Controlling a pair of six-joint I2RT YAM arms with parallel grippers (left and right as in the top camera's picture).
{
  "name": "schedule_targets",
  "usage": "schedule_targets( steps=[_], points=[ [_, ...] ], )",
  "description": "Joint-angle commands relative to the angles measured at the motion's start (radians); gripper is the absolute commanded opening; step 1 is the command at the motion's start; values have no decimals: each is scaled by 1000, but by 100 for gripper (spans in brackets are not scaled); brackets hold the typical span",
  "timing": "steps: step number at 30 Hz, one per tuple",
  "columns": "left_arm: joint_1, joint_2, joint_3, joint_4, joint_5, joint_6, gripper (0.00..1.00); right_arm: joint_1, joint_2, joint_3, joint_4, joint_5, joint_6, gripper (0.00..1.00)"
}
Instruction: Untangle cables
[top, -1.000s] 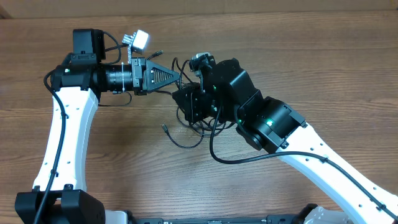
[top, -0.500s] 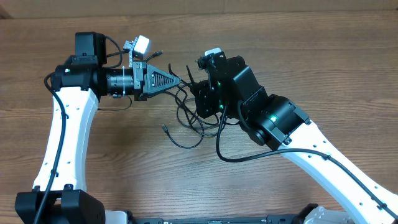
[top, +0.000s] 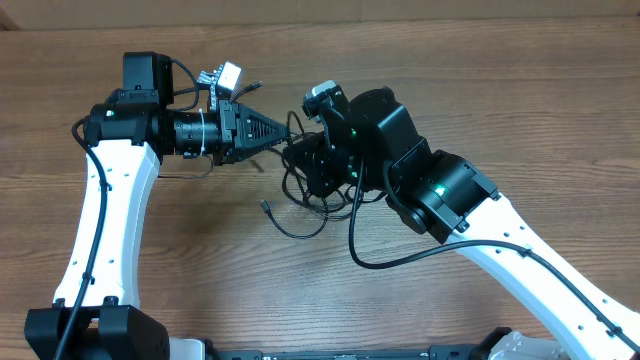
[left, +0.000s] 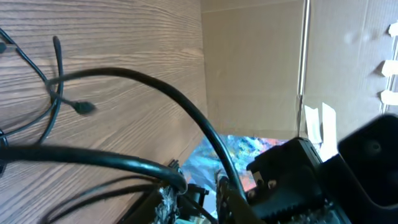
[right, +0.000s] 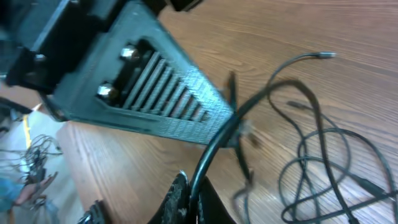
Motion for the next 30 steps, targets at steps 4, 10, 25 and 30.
schedule_targets(
  steps=[4,10,25,30],
  points=[
    [-13,0,12,31,34,-30,23,8,-2,28,10,-78,-8,4],
    [-13,0,12,30,87,-6,22,3,-2,28,-22,144,25,4],
    [-13,0,12,31,85,1,22,42,37,28,18,-82,-57,4],
    [-13,0,12,31,23,2,4,28,37,28,31,-75,-56,5]
  ],
)
